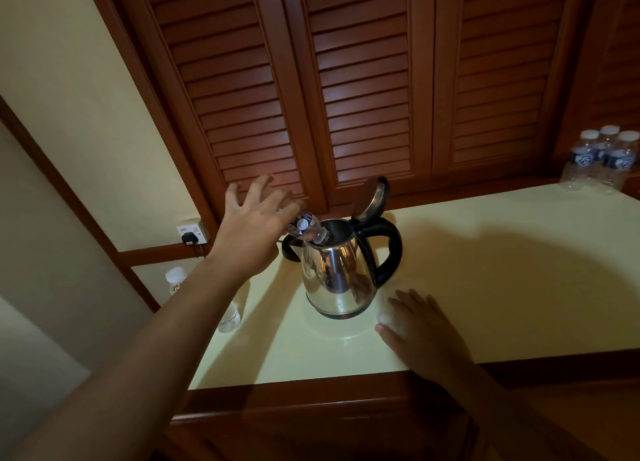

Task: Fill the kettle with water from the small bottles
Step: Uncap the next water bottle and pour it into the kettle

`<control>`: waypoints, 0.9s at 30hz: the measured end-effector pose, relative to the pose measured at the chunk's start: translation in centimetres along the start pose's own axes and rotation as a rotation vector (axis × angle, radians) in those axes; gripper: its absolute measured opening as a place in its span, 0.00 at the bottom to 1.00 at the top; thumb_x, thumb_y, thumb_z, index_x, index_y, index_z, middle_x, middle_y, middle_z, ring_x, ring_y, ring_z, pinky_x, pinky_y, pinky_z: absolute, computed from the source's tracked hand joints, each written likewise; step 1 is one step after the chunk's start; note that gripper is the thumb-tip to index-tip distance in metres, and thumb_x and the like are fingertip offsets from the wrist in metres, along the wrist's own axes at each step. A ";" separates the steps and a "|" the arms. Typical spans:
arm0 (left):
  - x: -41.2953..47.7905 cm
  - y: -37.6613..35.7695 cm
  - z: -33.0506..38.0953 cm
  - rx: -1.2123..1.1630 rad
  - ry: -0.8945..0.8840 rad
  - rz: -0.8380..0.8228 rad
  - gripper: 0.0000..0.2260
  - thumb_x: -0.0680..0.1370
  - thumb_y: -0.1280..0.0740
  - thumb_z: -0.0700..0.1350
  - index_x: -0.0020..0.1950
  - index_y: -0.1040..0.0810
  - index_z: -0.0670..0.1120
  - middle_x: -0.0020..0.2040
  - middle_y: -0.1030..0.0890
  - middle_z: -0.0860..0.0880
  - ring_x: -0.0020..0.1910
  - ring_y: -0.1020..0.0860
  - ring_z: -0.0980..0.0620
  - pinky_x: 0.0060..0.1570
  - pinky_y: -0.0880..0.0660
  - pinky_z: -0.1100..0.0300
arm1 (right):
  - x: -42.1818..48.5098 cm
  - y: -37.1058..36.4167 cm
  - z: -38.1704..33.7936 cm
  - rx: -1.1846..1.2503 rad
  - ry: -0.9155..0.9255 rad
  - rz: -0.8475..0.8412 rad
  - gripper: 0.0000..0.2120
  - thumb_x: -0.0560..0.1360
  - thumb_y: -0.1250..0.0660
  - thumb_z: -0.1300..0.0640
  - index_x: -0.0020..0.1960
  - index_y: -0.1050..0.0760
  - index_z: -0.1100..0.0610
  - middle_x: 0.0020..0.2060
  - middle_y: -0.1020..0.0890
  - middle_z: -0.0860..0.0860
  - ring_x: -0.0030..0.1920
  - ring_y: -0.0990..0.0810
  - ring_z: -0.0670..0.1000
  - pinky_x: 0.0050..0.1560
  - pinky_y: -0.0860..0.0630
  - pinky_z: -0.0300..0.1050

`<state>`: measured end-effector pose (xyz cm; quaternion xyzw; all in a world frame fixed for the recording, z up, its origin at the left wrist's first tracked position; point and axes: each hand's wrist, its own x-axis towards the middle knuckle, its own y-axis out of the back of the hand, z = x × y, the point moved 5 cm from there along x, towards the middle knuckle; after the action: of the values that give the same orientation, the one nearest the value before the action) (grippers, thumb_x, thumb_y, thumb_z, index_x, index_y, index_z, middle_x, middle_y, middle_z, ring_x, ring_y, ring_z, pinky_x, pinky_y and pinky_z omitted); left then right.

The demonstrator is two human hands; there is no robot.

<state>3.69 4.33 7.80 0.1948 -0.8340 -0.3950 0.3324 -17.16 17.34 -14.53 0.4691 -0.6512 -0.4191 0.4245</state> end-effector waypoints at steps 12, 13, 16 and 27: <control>0.2 0.8 0.6 0.015 -0.049 0.042 0.34 0.72 0.32 0.36 0.76 0.32 0.55 0.79 0.32 0.46 0.83 0.48 0.36 0.74 0.48 0.23 | -0.5 0.6 -0.6 0.035 0.051 0.042 0.20 0.82 0.48 0.43 0.70 0.30 0.47 0.73 0.30 0.48 0.78 0.40 0.51 0.78 0.52 0.50; 0.2 0.8 0.6 0.015 -0.047 0.040 0.34 0.72 0.33 0.36 0.77 0.32 0.55 0.79 0.33 0.46 0.83 0.49 0.36 0.74 0.48 0.23 | -0.5 0.5 -0.6 0.038 0.047 0.042 0.21 0.82 0.48 0.42 0.70 0.30 0.47 0.73 0.30 0.48 0.78 0.40 0.51 0.78 0.52 0.50; 0.1 0.9 0.5 0.014 -0.027 0.032 0.34 0.72 0.33 0.36 0.77 0.33 0.55 0.79 0.33 0.45 0.83 0.48 0.36 0.74 0.49 0.23 | -0.3 0.3 -0.4 0.042 0.035 0.038 0.23 0.82 0.48 0.41 0.73 0.32 0.48 0.75 0.31 0.48 0.78 0.40 0.51 0.78 0.52 0.50; -1.5 0.1 -0.1 -0.014 0.099 0.022 0.35 0.71 0.27 0.38 0.77 0.31 0.53 0.76 0.29 0.43 0.81 0.41 0.36 0.73 0.48 0.22 | -0.2 0.0 -0.2 0.041 0.022 0.023 0.23 0.82 0.48 0.41 0.73 0.33 0.47 0.75 0.32 0.48 0.78 0.40 0.50 0.78 0.51 0.51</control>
<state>4.85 5.27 7.33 0.2026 -0.8158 -0.3870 0.3790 -16.91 17.52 -14.52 0.4748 -0.6604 -0.3955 0.4266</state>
